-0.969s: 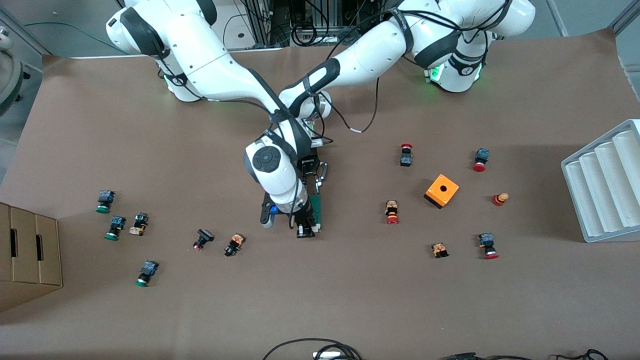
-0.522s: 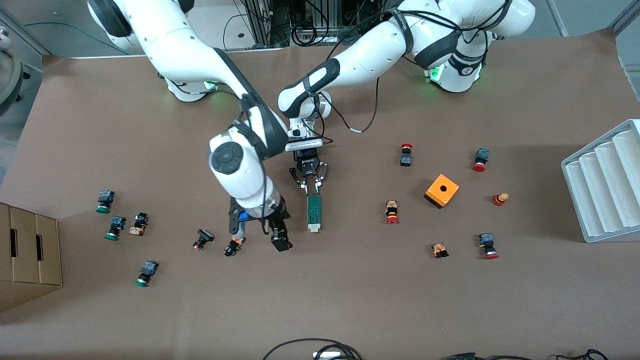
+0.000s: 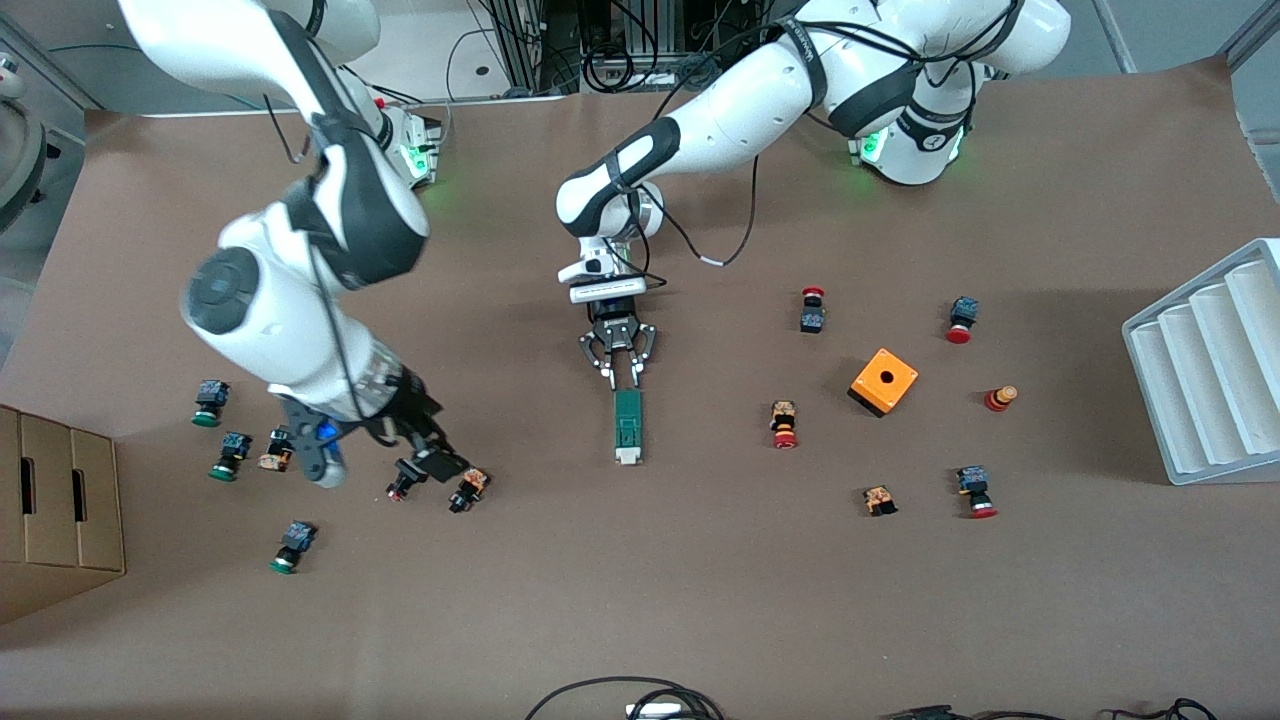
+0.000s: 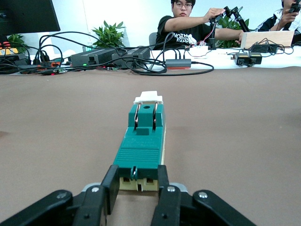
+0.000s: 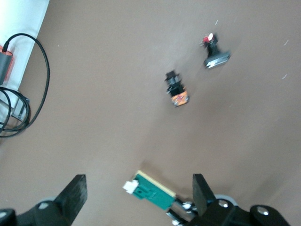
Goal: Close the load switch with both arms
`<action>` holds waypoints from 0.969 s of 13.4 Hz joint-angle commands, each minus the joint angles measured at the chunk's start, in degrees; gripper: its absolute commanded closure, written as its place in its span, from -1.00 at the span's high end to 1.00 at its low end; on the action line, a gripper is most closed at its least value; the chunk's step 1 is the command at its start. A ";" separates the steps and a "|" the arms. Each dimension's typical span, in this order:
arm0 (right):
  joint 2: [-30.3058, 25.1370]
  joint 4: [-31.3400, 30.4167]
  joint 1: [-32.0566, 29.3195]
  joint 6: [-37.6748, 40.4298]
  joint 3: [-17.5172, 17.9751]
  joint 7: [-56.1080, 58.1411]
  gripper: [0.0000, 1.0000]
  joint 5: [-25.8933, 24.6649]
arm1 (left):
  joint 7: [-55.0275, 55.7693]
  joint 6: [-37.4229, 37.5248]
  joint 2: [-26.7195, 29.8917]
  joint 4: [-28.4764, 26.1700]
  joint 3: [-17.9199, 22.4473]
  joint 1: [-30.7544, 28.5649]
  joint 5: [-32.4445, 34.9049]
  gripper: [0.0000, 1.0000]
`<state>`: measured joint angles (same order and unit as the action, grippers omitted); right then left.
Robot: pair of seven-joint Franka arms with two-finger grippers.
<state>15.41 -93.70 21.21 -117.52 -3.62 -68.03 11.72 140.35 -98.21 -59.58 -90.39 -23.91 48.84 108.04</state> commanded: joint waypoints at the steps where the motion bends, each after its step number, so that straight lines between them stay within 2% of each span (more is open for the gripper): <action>1: -9.41 -7.10 -5.71 3.68 1.42 14.79 1.00 -0.55 | -0.87 0.74 0.25 -0.05 -0.34 -0.67 0.42 0.12; 3: -12.76 -7.11 -11.43 10.09 1.42 30.50 1.00 -0.47 | -2.62 0.74 0.61 0.04 -0.52 -0.76 0.24 0.38; 6: -16.28 -7.11 -18.03 13.72 0.72 52.06 1.00 -0.47 | -3.15 0.57 1.83 0.04 -0.61 -0.76 -0.11 1.00; 8: -17.34 -7.11 -20.24 13.72 -0.68 60.34 1.00 -0.90 | -3.85 -0.14 2.89 -0.05 -0.78 -1.20 -1.07 1.00; 9: -18.04 -7.29 -19.72 13.72 -3.48 64.03 1.00 -1.08 | -4.82 -0.14 3.50 -0.05 -1.30 -1.29 -1.78 1.00; 11: -19.18 -7.99 -18.40 14.60 -6.57 68.63 1.00 -1.08 | -6.31 -1.01 6.13 -0.05 -1.49 -1.46 -4.32 1.00; 13: -19.63 -8.08 -14.20 16.88 -10.51 68.91 1.00 -2.39 | -8.68 -3.03 9.29 -0.14 -1.57 -1.55 -7.39 1.00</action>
<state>-2.16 -99.97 2.95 -101.98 -11.01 0.29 11.45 134.40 -99.27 -54.15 -89.35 -24.96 48.09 103.55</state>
